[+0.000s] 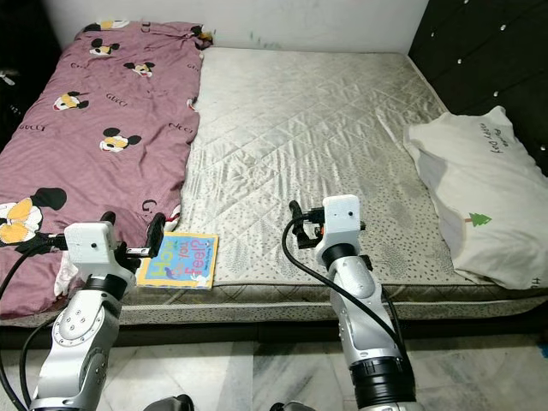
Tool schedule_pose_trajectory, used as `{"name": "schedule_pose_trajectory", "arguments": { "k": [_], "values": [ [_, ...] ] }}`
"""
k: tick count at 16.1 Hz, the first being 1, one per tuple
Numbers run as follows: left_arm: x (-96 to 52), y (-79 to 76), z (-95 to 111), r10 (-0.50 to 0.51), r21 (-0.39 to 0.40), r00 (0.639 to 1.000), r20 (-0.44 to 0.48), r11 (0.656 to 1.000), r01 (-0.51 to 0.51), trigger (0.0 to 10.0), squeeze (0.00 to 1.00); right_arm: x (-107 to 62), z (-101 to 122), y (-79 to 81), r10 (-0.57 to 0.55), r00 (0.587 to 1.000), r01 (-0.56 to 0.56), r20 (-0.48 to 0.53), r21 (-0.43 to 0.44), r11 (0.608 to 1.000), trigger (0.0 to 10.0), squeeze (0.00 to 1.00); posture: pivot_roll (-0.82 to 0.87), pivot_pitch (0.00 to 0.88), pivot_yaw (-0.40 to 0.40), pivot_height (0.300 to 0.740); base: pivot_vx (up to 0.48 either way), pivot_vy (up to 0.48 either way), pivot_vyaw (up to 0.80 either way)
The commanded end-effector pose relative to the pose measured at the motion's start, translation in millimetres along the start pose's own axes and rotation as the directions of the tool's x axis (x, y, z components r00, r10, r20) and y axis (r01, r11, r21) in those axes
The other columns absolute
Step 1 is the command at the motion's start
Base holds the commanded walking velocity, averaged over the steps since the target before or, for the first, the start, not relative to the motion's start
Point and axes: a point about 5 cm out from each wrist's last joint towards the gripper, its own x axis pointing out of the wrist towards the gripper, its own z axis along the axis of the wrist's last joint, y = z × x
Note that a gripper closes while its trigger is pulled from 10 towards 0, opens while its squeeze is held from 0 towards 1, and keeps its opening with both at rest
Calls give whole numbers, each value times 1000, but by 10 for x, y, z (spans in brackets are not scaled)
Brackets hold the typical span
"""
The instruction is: Clean up the room
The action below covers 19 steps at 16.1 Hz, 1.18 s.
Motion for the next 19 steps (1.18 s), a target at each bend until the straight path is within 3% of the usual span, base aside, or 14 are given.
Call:
{"name": "schedule_pose_trajectory", "arguments": {
  "k": [1, 12, 15, 19],
  "values": [
    [-6, -29, 4, -16, 2, 1000, 5, 1000, 16, 10000, 0, -17, -50, -31, -8, 1000, 8, -22, 1, 1000, 10000, 0, -42, 149, -63, 740, 0, 0, 0],
    [-4, -17, 13, -3, -2, 1000, 5, 1000, 3, 10000, 0, 21, -44, 9, 5, 1000, -5, -22, 1, 1000, 10000, 0, -38, 158, -71, 740, 274, 0, 0],
    [10, -3, -1, 24, -21, 1000, -4, 999, -24, 10000, 0, 13, -52, -1, 1, 1000, -1, -24, 2, 1000, 10000, 0, -41, 159, -72, 740, 0, 0, 0],
    [15, -12, -4, 13, -31, 1000, -5, 999, -13, 10000, 0, 18, -54, -4, -1, 1000, 1, -25, -2, 1000, 10000, 0, -41, 160, -72, 740, 0, 428, 0]
  ]
}}
